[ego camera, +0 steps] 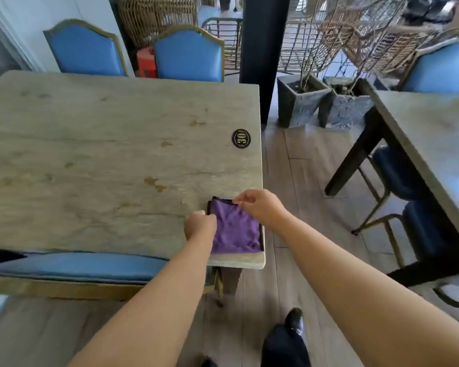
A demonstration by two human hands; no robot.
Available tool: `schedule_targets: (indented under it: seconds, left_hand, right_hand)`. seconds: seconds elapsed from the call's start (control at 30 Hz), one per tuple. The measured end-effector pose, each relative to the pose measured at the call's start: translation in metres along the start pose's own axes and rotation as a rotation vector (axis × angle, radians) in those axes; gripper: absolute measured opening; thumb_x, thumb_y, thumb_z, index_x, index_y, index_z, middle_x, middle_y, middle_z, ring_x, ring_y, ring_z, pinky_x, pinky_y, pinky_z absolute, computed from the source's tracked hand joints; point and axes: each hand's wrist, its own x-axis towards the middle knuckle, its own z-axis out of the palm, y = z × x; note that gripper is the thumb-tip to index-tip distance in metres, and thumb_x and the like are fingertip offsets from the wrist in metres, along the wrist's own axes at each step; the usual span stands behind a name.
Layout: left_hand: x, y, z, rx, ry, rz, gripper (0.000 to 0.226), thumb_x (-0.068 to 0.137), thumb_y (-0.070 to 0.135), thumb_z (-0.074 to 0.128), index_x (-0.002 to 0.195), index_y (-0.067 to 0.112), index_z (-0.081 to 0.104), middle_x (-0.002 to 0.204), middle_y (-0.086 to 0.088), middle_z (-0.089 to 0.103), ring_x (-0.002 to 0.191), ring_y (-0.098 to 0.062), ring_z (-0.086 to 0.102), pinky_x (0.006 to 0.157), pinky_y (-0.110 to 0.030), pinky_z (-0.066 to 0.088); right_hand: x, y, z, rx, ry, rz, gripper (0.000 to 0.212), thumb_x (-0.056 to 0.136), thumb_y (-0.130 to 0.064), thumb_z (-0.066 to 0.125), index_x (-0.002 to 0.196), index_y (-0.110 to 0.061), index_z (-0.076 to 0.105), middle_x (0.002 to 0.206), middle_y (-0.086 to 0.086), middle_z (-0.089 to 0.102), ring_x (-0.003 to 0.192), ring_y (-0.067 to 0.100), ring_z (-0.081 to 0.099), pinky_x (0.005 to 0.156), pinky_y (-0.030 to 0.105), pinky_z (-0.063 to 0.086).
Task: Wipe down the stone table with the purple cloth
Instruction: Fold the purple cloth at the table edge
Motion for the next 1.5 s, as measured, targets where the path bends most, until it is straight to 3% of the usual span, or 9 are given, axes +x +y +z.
schedule_targets:
  seconds: [0.13,0.33,0.57,0.73,0.87,1.07,1.27,1.43,1.5]
  left_hand:
    - [0.003,0.006,0.014,0.048,0.081,-0.057,0.049,0.081,0.021,0.068,0.124,0.003,0.055,0.127,-0.017,0.057,0.114,-0.035,0.057,0.087,-0.035,0.049]
    - [0.016,0.019,0.02,0.019,0.053,-0.125,0.033,0.084,0.034,0.072,0.1,0.007,0.066,0.096,-0.009,0.068,0.097,-0.029,0.065,0.075,-0.031,0.047]
    - [0.015,0.042,0.019,-0.022,-0.03,0.217,0.019,0.088,0.026,0.069,0.102,0.022,0.057,0.099,0.005,0.061,0.093,-0.014,0.057,0.085,-0.027,0.043]
    - [0.019,0.075,0.019,0.104,-0.033,0.41,0.019,0.092,0.027,0.058,0.098,0.04,0.047,0.086,0.018,0.059,0.089,-0.018,0.063,0.087,-0.038,0.048]
    - [0.034,0.108,0.029,0.113,0.087,0.524,0.023,0.091,0.035,0.055,0.113,0.028,0.05,0.098,0.008,0.065,0.095,-0.021,0.065,0.084,-0.04,0.05]
    - [0.063,0.156,0.054,-0.084,0.161,0.455,0.023,0.079,0.026,0.078,0.098,0.018,0.07,0.074,0.015,0.065,0.066,0.008,0.057,0.062,-0.006,0.04]
    - [0.12,0.185,0.074,-0.302,-0.119,0.34,0.018,0.081,0.011,0.076,0.096,0.014,0.066,0.08,0.005,0.069,0.071,-0.001,0.06,0.066,-0.018,0.045]
    - [0.185,0.221,0.076,-0.393,-0.023,0.288,0.044,0.066,0.053,0.071,0.099,0.025,0.067,0.09,-0.004,0.071,0.079,-0.012,0.062,0.078,-0.035,0.049]
    - [0.209,0.239,0.074,-0.371,0.068,0.265,0.024,0.071,0.054,0.069,0.092,0.042,0.067,0.092,-0.002,0.072,0.079,-0.007,0.063,0.079,-0.032,0.051]
  right_hand:
    - [0.037,0.009,-0.011,-0.017,-0.117,-0.011,0.017,0.092,-0.023,0.058,0.102,-0.021,0.071,0.105,-0.003,0.069,0.089,0.018,0.064,0.076,0.026,0.048]
    - [0.089,0.027,-0.019,-0.116,-0.34,-0.1,0.025,0.092,-0.014,0.051,0.108,-0.018,0.069,0.115,0.0,0.067,0.109,0.019,0.061,0.081,0.023,0.046]
    - [0.125,0.047,-0.026,-0.224,-0.601,-0.276,0.056,0.08,-0.024,0.074,0.13,-0.009,0.054,0.126,0.011,0.057,0.114,0.026,0.054,0.098,0.032,0.042]
    - [0.132,0.053,-0.045,0.054,-0.693,-0.19,0.035,0.086,-0.018,0.069,0.119,-0.01,0.061,0.107,0.01,0.066,0.098,0.02,0.06,0.082,0.025,0.046]
    - [0.157,0.052,-0.074,0.142,-0.569,-0.278,0.03,0.088,-0.021,0.066,0.117,-0.018,0.061,0.11,0.009,0.069,0.104,0.023,0.061,0.095,0.039,0.045]
    - [0.208,0.049,-0.124,0.08,-0.401,-0.395,0.015,0.087,-0.018,0.066,0.099,-0.009,0.061,0.092,0.012,0.067,0.088,0.025,0.059,0.081,0.038,0.044]
    - [0.287,0.044,-0.163,0.002,-0.363,-0.422,0.02,0.09,-0.015,0.061,0.083,-0.034,0.056,0.073,-0.019,0.056,0.07,-0.002,0.05,0.064,0.011,0.036]
    - [0.371,0.028,-0.177,-0.039,-0.302,-0.412,0.011,0.091,-0.015,0.058,0.101,-0.018,0.062,0.085,-0.005,0.063,0.082,0.014,0.056,0.067,0.022,0.038]
    - [0.402,0.021,-0.183,-0.035,-0.252,-0.4,0.016,0.092,-0.018,0.057,0.107,-0.021,0.062,0.091,-0.003,0.065,0.087,0.017,0.058,0.071,0.026,0.04]
